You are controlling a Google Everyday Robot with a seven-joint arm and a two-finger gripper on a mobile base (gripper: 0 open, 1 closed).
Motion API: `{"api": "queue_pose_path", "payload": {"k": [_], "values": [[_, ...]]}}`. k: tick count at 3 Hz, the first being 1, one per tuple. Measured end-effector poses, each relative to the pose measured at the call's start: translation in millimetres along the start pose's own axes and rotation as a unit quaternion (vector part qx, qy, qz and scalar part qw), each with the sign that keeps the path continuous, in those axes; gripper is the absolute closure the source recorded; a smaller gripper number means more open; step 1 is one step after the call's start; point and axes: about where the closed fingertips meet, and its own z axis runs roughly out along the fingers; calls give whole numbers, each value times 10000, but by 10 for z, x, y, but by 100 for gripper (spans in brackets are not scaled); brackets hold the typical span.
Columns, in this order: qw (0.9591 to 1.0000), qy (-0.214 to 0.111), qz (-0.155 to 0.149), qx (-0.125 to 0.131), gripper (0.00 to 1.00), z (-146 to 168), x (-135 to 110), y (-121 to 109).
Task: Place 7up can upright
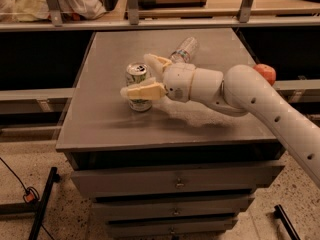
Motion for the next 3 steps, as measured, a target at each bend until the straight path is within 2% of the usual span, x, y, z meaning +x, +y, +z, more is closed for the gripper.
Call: {"api": "queue_pose_path", "payload": {"k": [1,2,3], "values": [[9995,172,-178,179,0,-76,15,-166],[9974,541,-326,359,0,-223,-94,-325],[9974,541,-326,358,0,-223,-94,-324]]}}
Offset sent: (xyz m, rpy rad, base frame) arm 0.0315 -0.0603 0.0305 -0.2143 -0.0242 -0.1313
